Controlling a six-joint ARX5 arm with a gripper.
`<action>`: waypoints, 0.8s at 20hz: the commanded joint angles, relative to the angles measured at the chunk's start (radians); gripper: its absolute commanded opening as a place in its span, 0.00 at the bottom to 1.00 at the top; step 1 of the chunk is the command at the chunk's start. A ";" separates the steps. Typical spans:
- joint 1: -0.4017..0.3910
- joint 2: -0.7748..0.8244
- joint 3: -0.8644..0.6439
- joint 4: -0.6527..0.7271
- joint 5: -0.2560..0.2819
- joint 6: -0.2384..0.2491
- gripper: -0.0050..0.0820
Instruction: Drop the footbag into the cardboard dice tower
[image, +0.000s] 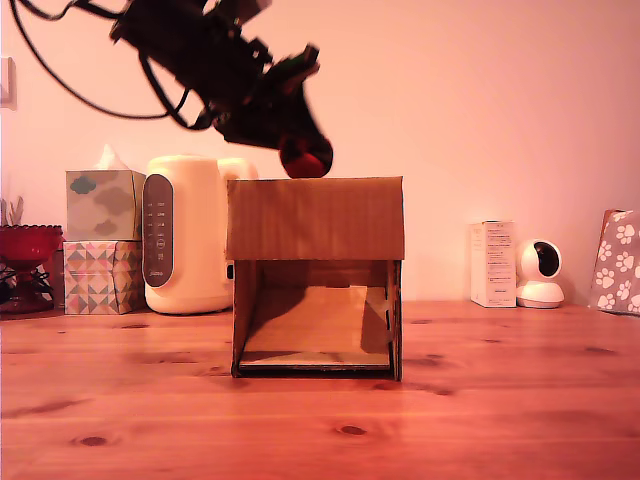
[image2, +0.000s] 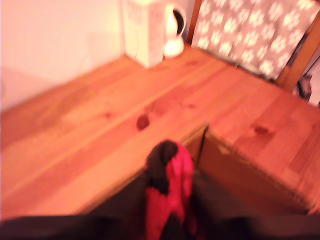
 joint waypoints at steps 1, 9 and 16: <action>-0.003 -0.004 0.016 -0.026 0.003 0.005 0.89; -0.003 -0.083 0.033 -0.233 0.077 0.006 0.16; -0.003 -0.160 0.014 -0.357 0.131 0.032 0.03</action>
